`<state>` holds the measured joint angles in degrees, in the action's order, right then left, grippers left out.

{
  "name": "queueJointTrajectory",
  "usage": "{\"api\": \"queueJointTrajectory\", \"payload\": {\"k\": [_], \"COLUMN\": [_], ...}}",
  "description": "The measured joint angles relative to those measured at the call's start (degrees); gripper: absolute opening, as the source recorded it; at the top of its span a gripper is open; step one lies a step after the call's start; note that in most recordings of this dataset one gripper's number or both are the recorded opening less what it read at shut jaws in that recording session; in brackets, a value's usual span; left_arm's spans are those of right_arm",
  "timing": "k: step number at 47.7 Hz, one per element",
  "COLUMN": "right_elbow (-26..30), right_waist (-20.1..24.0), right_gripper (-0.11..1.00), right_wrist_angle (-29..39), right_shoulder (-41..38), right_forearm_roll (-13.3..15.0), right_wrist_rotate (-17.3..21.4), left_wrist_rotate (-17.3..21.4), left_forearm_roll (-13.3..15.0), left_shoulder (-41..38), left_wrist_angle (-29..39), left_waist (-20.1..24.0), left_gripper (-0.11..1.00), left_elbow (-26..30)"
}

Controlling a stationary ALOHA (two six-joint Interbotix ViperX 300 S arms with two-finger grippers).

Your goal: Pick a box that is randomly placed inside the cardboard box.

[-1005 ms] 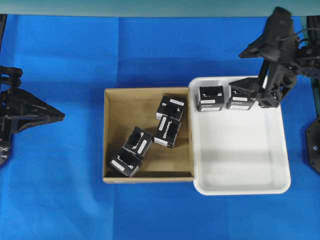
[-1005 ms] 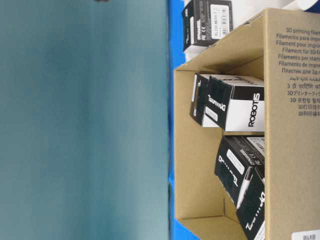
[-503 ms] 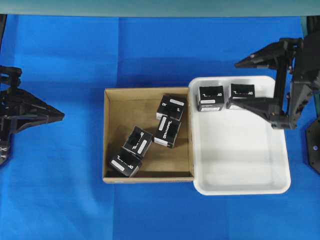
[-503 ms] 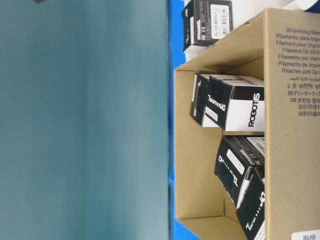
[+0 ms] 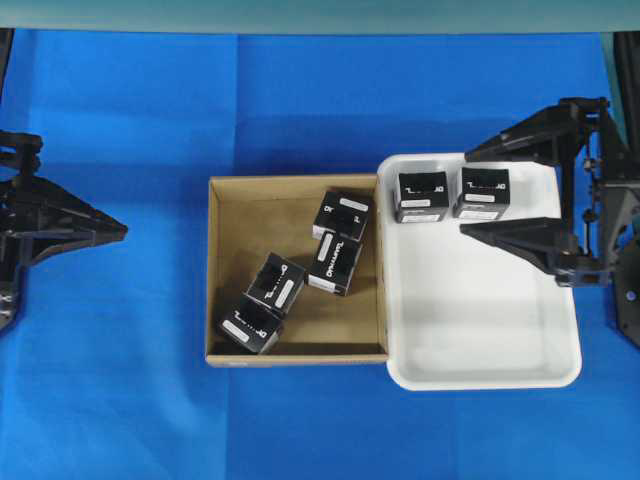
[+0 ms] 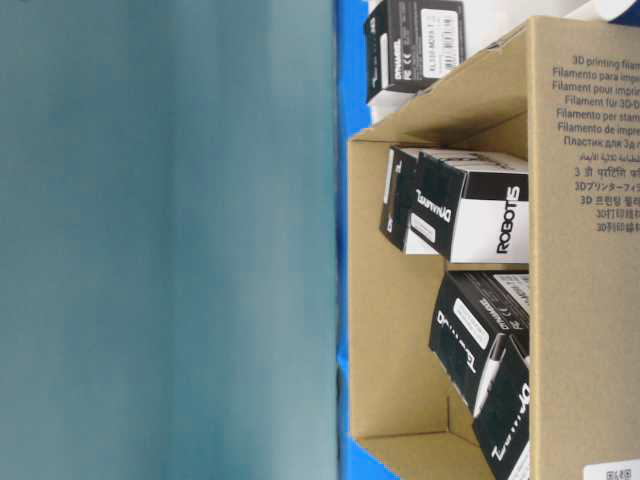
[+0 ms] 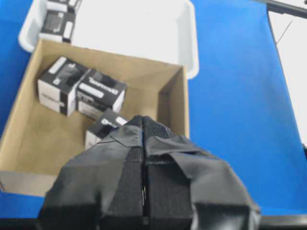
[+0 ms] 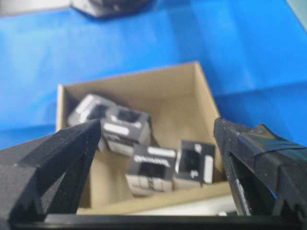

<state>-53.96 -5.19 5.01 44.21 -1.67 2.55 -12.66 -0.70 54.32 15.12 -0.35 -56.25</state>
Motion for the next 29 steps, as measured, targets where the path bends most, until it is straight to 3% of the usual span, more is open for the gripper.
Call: {"api": "queueJointTrajectory", "payload": {"k": [29], "right_elbow": [-1.41], "right_waist": [0.79], "right_gripper": [0.98], "right_wrist_angle": [-2.11], "right_shoulder": [2.29], "right_forearm_roll": [0.09], "right_wrist_rotate": [0.62], "left_wrist_rotate": [0.09], "left_forearm_roll": [-0.09], "left_shoulder": [1.41], "left_wrist_angle": [-0.09], "left_waist": [1.67], "left_gripper": [-0.07], "left_elbow": [0.00]}}
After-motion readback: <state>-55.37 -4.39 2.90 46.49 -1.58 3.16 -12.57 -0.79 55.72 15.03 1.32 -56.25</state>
